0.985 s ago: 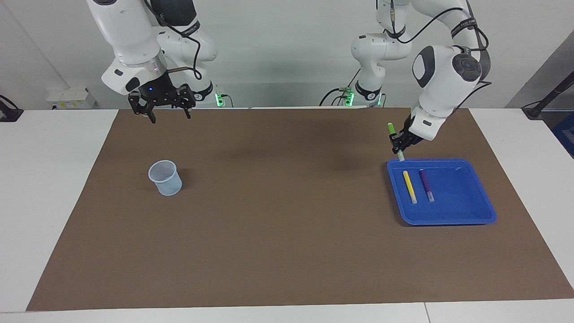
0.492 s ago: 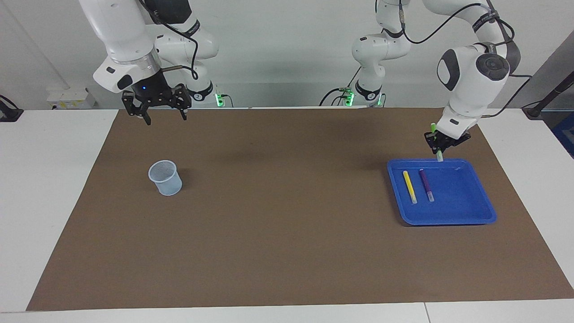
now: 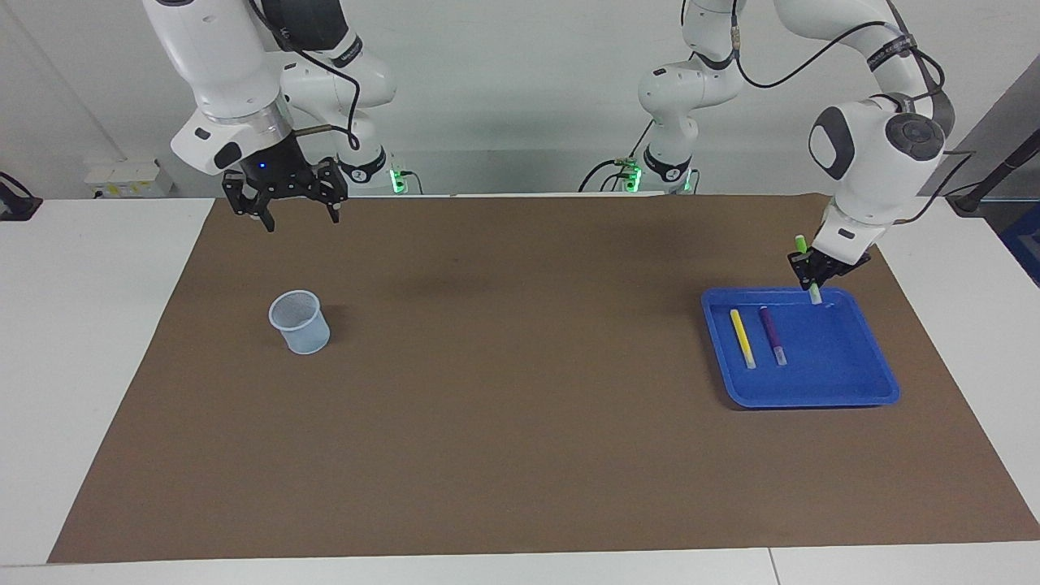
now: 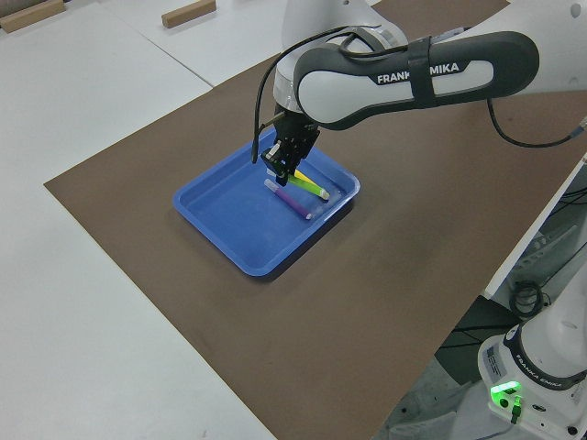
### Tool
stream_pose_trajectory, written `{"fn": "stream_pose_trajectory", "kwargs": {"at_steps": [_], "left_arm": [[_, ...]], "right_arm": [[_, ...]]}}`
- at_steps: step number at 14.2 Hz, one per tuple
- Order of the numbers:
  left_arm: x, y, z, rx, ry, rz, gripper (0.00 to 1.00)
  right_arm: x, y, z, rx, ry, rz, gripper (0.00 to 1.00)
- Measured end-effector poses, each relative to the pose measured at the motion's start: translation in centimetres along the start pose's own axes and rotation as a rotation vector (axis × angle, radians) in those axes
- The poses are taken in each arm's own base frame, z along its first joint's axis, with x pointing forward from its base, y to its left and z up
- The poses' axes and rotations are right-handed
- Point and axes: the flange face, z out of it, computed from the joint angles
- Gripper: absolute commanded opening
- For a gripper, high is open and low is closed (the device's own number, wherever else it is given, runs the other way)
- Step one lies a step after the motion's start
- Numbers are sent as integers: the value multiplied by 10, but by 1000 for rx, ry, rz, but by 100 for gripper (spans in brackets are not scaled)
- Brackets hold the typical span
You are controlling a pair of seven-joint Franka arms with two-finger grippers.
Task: Right arm passes pens to left for tray arrangement
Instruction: 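Lower the green pen into the blue tray with the left gripper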
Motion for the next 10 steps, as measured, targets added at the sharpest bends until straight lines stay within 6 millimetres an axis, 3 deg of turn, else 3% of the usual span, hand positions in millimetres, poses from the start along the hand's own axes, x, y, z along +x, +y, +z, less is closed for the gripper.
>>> {"fn": "stream_pose_trajectory", "kwargs": {"at_steps": [3, 10], "left_arm": [[10, -10, 34, -10, 18, -4, 0], [22, -19, 100, -33, 34, -10, 0]], "right_arm": [[0, 23, 3, 1, -7, 41, 100], [-2, 11, -7, -1, 16, 20, 100]]}}
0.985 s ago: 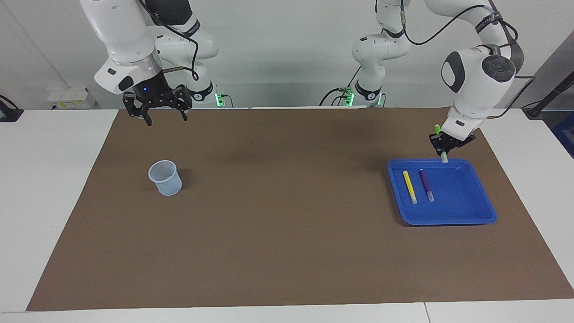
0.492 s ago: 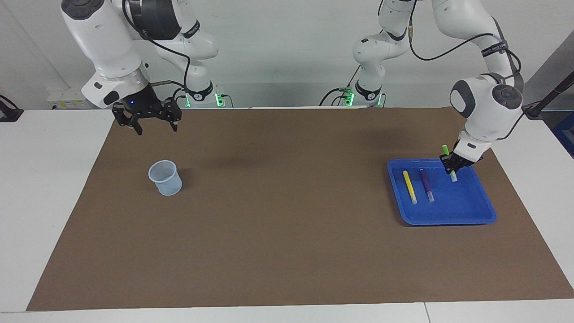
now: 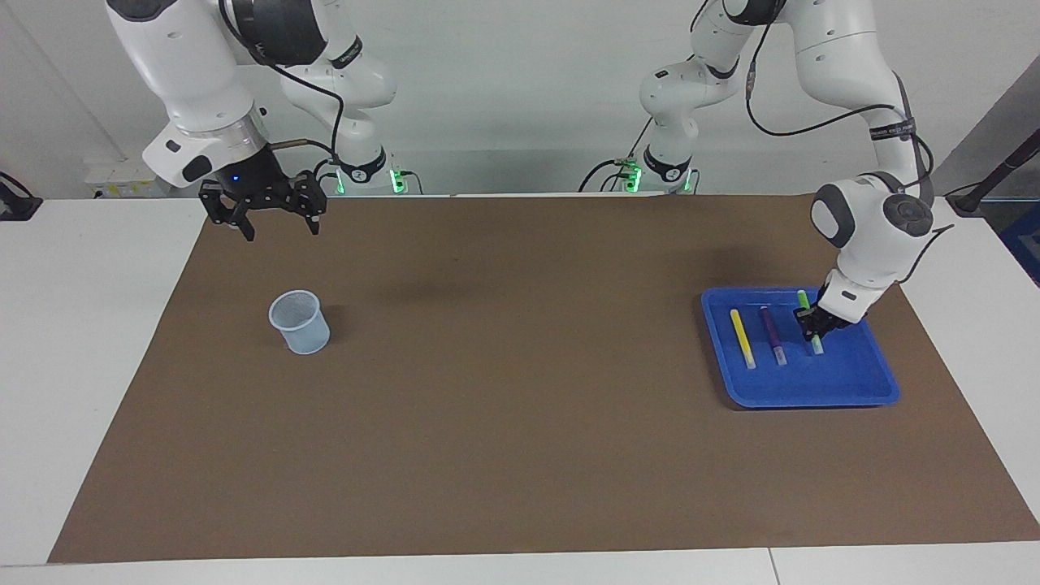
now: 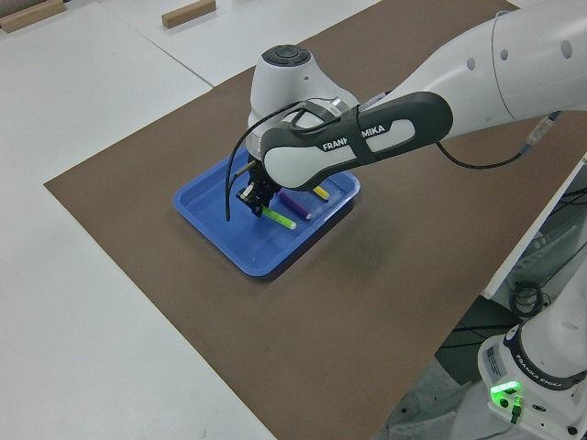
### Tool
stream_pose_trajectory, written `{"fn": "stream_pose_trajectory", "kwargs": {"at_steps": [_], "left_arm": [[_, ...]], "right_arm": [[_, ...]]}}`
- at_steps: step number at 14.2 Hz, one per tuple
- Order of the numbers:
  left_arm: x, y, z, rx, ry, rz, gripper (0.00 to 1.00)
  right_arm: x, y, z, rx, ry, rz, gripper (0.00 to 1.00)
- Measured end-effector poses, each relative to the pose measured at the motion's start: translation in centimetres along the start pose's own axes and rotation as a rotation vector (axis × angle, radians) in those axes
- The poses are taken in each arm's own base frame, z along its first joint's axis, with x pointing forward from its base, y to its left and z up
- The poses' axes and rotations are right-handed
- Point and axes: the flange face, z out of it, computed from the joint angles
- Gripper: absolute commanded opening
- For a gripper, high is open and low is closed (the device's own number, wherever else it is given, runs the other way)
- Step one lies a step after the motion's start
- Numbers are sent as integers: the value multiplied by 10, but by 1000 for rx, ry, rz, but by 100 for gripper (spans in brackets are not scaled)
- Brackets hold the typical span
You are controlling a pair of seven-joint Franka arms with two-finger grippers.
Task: Right arm passes pens to left for tray arrangement
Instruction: 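Lower the green pen into the blue tray with the left gripper, then open the left gripper and raise it away from the tray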
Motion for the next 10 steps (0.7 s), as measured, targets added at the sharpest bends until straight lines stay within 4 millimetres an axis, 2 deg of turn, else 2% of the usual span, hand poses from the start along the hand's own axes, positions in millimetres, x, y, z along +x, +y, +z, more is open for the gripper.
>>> {"fn": "stream_pose_trajectory", "kwargs": {"at_steps": [3, 4, 5, 6, 8, 10], "left_arm": [[0, -1, 2, -1, 3, 0, 0], [0, -1, 2, -1, 3, -1, 26], [0, -1, 2, -1, 3, -1, 84], [0, -2, 2, -1, 5, 0, 100], [-1, -5, 6, -1, 1, -1, 100], [-2, -7, 11, -3, -6, -1, 100]], "right_arm": [[-1, -2, -1, 0, -7, -4, 100], [-4, -3, -5, 1, -24, -6, 100], [-7, -3, -14, 1, -35, -6, 100], [-9, -4, -25, 1, -34, -6, 100], [-10, -3, -36, 0, -19, -6, 100], [-8, 0, -31, 1, -27, 1, 100]]}}
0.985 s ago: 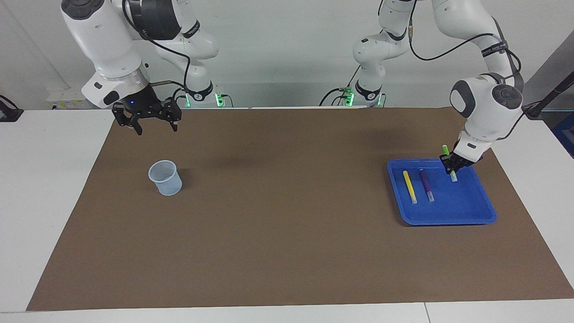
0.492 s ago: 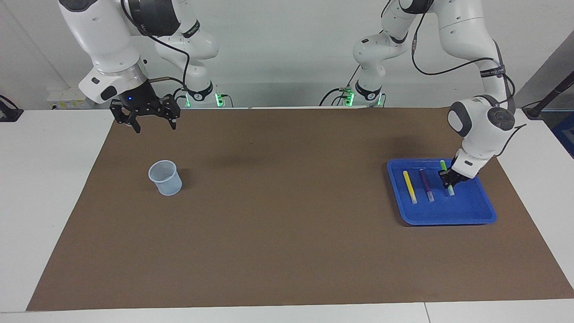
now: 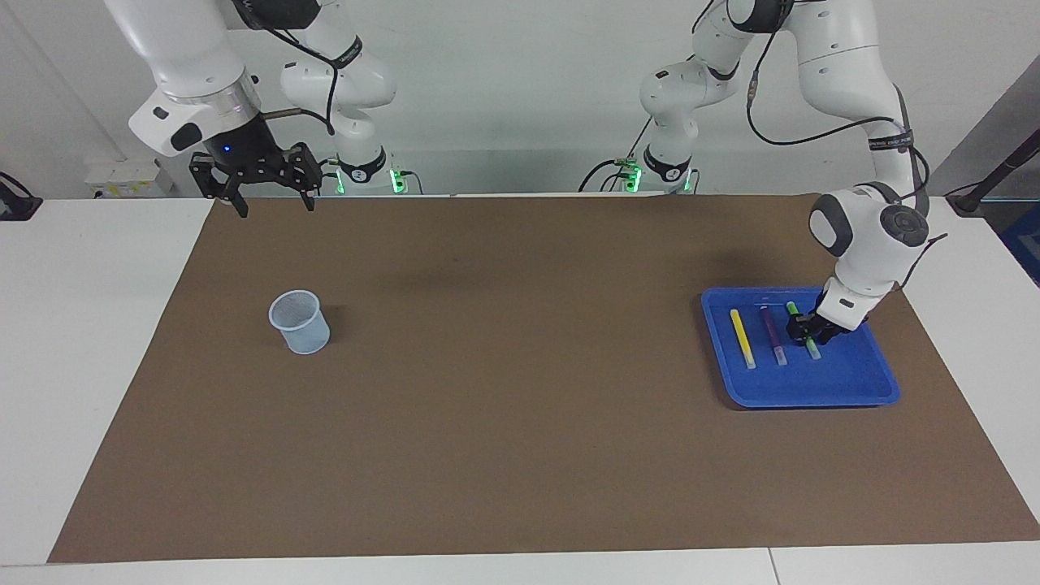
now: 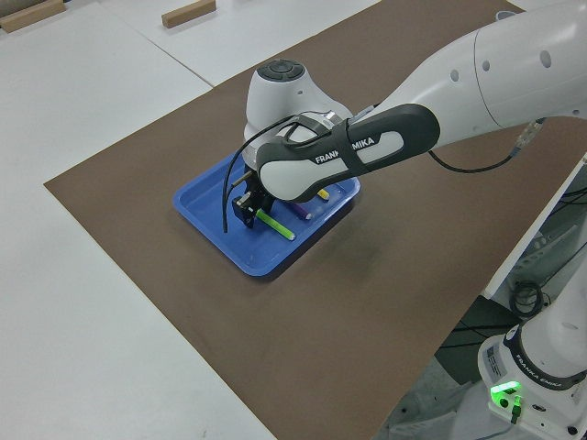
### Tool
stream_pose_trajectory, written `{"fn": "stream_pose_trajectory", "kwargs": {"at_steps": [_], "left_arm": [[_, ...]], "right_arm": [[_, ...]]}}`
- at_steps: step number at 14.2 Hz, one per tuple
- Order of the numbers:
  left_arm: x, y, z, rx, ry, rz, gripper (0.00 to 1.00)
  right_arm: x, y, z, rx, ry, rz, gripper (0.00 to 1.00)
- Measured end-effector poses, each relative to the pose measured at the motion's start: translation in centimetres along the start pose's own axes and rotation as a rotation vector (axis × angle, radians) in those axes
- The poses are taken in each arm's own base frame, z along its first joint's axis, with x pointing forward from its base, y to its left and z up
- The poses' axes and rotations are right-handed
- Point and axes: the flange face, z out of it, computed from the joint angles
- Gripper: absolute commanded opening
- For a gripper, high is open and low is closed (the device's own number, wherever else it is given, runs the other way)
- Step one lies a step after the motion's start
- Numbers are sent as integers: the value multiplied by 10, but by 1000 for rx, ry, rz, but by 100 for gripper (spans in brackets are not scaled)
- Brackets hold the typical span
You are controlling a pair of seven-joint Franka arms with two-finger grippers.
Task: Right arm passes pens to left for tray arrangement
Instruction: 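Open the left gripper and raise it away from the tray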
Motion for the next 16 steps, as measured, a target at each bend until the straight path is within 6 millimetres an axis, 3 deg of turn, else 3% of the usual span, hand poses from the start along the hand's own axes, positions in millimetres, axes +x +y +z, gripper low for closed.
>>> {"fn": "stream_pose_trajectory", "kwargs": {"at_steps": [4, 6, 9, 13, 16], "left_arm": [[2, 1, -3, -1, -8, 3, 100], [9, -1, -15, -1, -33, 3, 100], [23, -4, -48, 1, -72, 1, 100], [36, -3, -97, 10, -83, 3, 100], [35, 5, -139, 21, -77, 13, 100]], "right_arm": [[5, 3, 13, 1, -25, 5, 100], [5, 3, 13, 1, -23, 5, 100], [6, 7, 12, 1, -12, 15, 100], [4, 58, 10, 3, 7, 104, 100], [4, 56, 10, 4, 6, 102, 100]]}}
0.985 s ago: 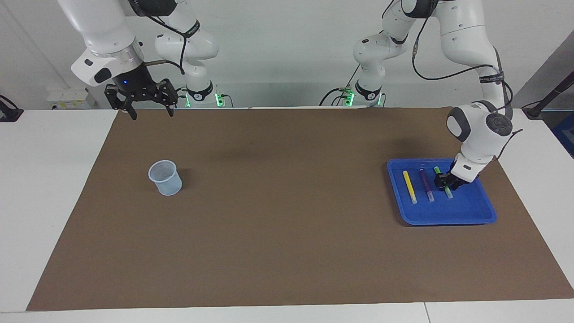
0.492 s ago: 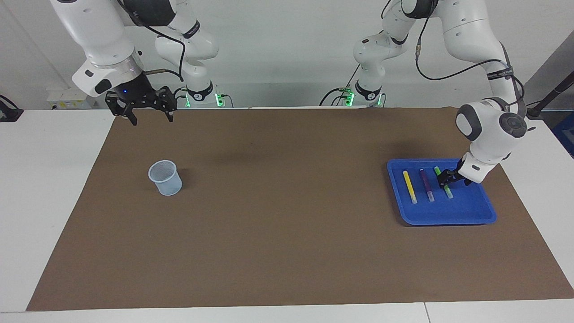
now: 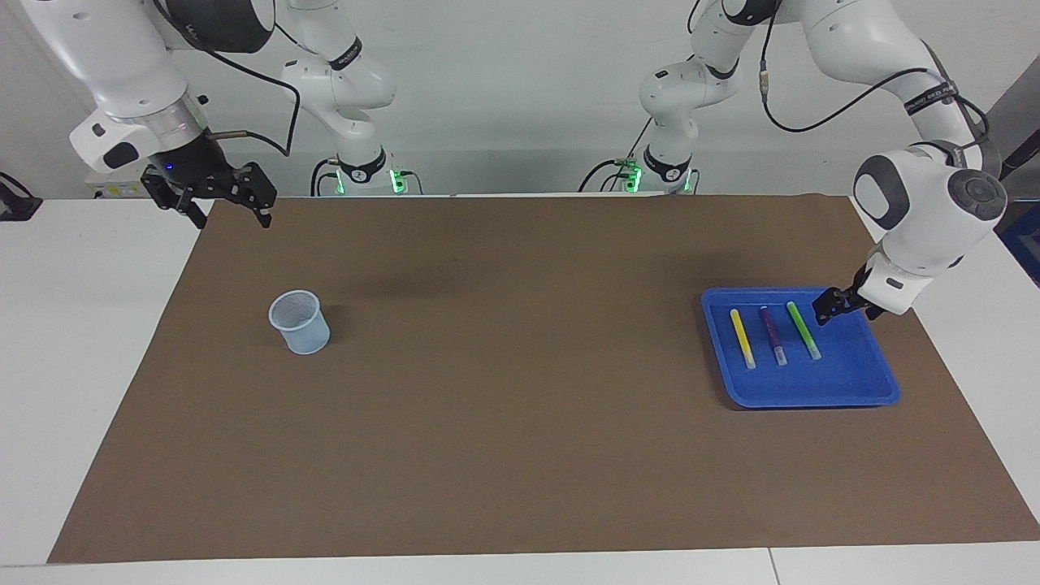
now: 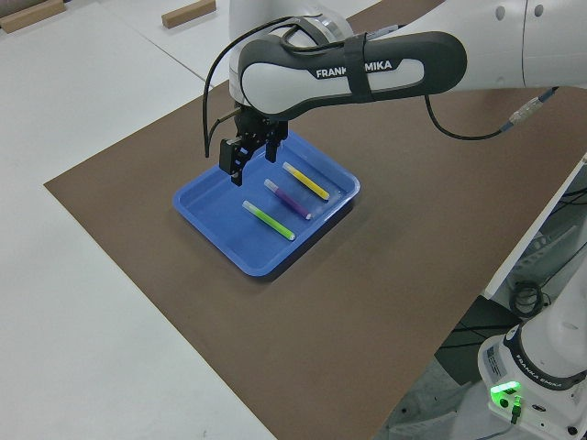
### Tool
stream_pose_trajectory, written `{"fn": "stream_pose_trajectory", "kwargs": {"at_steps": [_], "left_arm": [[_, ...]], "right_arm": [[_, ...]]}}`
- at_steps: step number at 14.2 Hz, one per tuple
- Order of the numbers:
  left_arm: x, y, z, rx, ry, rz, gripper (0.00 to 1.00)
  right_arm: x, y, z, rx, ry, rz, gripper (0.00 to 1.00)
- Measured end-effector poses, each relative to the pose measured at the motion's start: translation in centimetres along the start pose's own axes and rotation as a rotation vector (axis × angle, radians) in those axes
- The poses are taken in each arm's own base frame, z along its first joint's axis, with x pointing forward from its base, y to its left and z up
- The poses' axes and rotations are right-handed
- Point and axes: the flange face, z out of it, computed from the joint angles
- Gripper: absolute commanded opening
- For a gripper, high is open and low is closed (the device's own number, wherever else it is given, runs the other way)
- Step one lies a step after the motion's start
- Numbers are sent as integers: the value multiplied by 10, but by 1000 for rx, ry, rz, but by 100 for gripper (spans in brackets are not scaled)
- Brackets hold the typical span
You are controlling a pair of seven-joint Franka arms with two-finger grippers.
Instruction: Right arm passes pens to left for tray arrangement
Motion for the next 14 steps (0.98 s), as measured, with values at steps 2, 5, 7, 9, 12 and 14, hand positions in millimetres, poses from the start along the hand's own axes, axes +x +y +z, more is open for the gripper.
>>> {"fn": "stream_pose_trajectory", "kwargs": {"at_steps": [2, 5, 7, 9, 12, 14], "left_arm": [[-4, 6, -26, 2, 9, 3, 100], [-11, 15, -66, -14, 14, -6, 100], [-14, 23, -94, -22, 20, -34, 100], [-19, 36, -116, -21, 34, -52, 100], [-35, 54, -145, -42, 37, -70, 100], [-47, 62, -161, -66, 36, -74, 100]], "right_arm": [[0, -9, 0, 0, -1, -16, 100], [0, -14, 0, 0, -3, -24, 100], [0, -14, 0, 0, -3, -25, 100], [0, -12, -1, 0, -1, -22, 100], [-5, -8, -8, 0, 13, -14, 100], [-7, -9, -12, 0, 21, -16, 100]]}}
